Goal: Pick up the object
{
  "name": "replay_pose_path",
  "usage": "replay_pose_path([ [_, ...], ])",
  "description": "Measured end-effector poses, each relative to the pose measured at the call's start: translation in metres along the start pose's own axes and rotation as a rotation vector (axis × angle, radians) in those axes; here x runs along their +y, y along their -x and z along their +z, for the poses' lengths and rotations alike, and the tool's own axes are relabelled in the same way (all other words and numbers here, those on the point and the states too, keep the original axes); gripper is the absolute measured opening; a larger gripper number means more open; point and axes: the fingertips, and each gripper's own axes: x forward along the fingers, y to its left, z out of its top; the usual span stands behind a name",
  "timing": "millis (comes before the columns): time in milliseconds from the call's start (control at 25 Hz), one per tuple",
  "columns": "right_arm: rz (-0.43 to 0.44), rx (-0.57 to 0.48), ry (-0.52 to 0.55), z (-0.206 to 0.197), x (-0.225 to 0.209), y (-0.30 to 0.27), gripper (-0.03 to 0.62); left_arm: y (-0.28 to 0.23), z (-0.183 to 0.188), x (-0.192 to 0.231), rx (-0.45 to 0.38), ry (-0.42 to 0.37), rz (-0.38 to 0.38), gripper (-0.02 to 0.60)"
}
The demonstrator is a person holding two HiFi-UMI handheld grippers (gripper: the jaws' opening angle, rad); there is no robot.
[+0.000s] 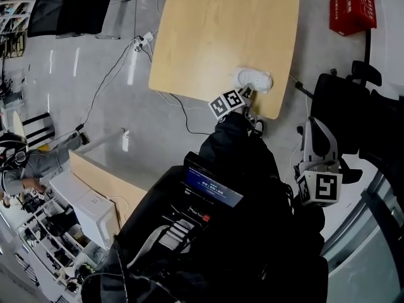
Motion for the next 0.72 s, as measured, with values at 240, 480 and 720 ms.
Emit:
replay_pose_path([
  [240,-0.003,-0.005,0.0,-0.001,0.0,0.005,0.005,0.003,0.004,-0.004,-0.013,-0.031,-0.018,0.115],
  [480,0.013,-0.031,0.021,0.002,0.002,0.011,0.005,0.027,0.019,-0.046,-0.08,-0.245,-0.07,0.115],
  [720,0.05,-0.098,0.054,0.019,0.021,0.023,0.005,0.098,0.056,-0.116,-0.264,-0.56,-0.096,0.114],
])
